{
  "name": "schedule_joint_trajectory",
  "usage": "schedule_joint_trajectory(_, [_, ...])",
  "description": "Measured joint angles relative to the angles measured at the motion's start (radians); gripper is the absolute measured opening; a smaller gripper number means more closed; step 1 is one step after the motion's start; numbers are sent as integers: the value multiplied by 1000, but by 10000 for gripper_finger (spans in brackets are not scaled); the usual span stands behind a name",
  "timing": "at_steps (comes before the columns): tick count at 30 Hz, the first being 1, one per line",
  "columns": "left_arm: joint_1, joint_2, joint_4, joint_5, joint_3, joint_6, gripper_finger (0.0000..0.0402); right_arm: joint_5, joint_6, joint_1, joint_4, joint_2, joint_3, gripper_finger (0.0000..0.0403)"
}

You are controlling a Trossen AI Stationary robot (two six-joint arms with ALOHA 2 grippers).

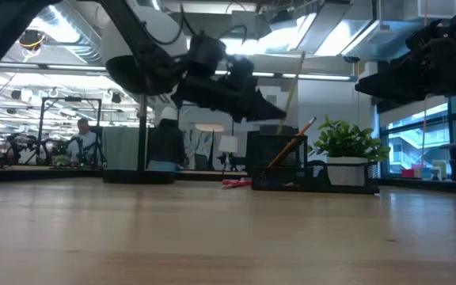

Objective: Pick and place office supplies into organizer
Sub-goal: Put the yellow pencil into the black desk organizer

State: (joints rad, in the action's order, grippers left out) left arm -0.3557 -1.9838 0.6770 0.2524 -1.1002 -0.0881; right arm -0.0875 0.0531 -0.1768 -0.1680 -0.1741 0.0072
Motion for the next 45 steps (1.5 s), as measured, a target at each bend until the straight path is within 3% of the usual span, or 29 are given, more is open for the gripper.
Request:
schedule_joint_trajectory(10, [0, -110, -108, 1, -102, -38, 22, 0, -26, 0, 0, 0, 0, 145])
schedule_joint_trajectory(23, [0, -93, -162, -7, -106, 15, 22, 1, -25, 0, 0, 0, 0, 145])
schedule_joint_trajectory(31, [0, -56, -266, -82, -106, 25, 22, 0, -23, 0, 1, 0, 0, 145])
schedule_joint_trajectory(45, [3, -56, -282, -77, -106, 57, 22, 0, -19, 0, 2, 0, 0, 145])
